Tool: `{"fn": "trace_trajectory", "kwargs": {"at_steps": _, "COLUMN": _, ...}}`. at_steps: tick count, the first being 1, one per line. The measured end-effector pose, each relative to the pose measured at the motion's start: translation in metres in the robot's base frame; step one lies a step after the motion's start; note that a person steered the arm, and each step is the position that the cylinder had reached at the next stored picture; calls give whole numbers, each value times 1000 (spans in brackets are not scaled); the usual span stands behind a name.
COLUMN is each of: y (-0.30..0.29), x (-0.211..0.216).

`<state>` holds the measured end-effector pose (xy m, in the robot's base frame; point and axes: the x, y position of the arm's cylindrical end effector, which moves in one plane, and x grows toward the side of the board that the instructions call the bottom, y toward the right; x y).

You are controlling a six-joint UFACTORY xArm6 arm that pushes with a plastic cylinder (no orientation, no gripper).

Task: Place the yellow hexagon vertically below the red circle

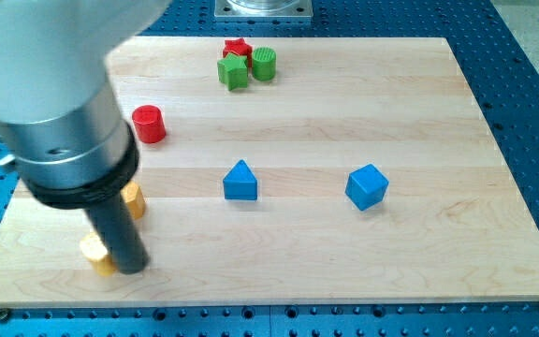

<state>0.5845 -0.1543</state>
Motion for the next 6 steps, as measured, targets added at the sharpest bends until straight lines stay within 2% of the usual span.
{"fn": "trace_trajectory", "kwargs": {"at_steps": 1, "y": -15, "x": -28}}
{"fn": "trace_trajectory", "kwargs": {"at_steps": 3, "y": -2, "x": -95}}
{"fn": "trace_trajectory", "kwargs": {"at_steps": 5, "y": 14, "x": 33}}
{"fn": "trace_trajectory", "kwargs": {"at_steps": 6, "y": -45, "x": 29}}
